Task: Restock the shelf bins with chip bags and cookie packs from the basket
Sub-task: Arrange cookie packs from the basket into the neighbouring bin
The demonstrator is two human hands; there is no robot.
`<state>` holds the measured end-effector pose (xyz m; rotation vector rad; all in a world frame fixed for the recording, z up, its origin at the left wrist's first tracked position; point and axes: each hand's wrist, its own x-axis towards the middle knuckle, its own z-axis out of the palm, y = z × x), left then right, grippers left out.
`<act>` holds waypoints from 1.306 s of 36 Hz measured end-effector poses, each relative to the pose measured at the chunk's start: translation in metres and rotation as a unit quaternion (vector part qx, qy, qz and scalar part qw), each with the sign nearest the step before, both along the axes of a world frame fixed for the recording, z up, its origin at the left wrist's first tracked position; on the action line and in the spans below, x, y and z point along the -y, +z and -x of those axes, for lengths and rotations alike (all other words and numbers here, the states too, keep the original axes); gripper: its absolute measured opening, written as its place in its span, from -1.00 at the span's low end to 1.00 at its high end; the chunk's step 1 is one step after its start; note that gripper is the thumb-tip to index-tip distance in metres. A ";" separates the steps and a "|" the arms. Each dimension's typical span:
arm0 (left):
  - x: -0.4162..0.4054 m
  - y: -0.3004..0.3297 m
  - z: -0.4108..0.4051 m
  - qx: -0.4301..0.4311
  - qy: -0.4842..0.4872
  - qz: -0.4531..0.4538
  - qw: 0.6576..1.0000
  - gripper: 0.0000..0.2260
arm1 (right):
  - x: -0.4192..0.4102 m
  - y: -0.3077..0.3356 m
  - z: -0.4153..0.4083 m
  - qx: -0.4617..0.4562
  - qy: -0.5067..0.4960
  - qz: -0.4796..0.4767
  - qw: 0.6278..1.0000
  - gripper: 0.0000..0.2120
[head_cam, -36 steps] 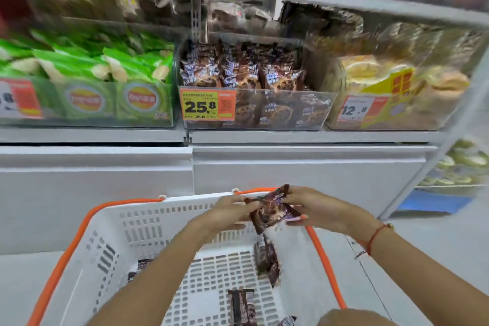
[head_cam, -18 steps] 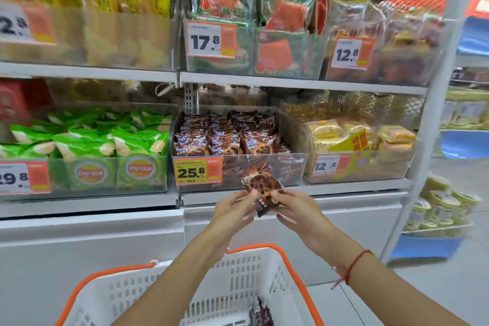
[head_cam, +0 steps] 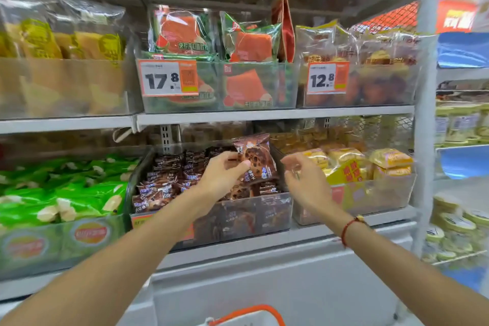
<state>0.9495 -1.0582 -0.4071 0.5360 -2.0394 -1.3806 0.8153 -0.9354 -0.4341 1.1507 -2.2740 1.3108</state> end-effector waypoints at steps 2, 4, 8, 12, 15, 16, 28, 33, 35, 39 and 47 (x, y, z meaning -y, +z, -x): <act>0.006 0.006 0.013 0.011 0.004 0.022 1.000 -0.85 | 0.012 0.003 0.016 -0.087 -0.034 -0.064 0.994 -0.70; 0.014 0.009 0.027 0.018 0.021 0.037 0.999 -0.85 | 0.024 0.004 0.030 -0.140 -0.059 -0.120 0.981 -0.62; 0.032 0.010 0.051 0.029 0.048 0.016 0.998 -0.63 | 0.044 0.002 0.053 -0.197 -0.075 -0.199 0.957 -0.54; 0.051 0.009 0.074 0.044 0.043 -0.004 0.998 -0.61 | 0.051 -0.006 0.068 -0.218 -0.108 -0.228 0.943 -0.64; 0.068 0.012 0.090 0.036 0.041 -0.059 0.997 -0.57 | 0.053 -0.012 0.072 -0.212 -0.103 -0.208 0.949 -0.66; 0.072 0.013 0.094 0.034 0.045 -0.077 0.995 -0.54 | 0.054 -0.013 0.073 -0.210 -0.101 -0.203 0.951 -0.66; 0.104 0.010 0.127 0.215 0.055 0.084 0.971 -0.53 | 0.056 -0.017 0.076 -0.196 -0.090 -0.178 0.960 -0.65; 0.102 0.016 0.144 0.279 0.044 0.316 0.905 -0.56 | 0.058 -0.019 0.075 -0.194 -0.090 -0.167 0.963 -0.63; 0.103 0.017 0.149 0.310 0.030 0.375 0.873 -0.60 | 0.057 -0.019 0.075 -0.192 -0.090 -0.169 0.963 -0.62; 0.102 0.015 0.160 0.348 -0.004 0.429 0.834 -0.63 | 0.057 -0.019 0.077 -0.193 -0.089 -0.170 0.962 -0.61; 0.118 -0.003 0.166 0.276 0.098 0.532 0.794 -0.72 | 0.057 -0.020 0.077 -0.201 -0.092 -0.165 0.961 -0.62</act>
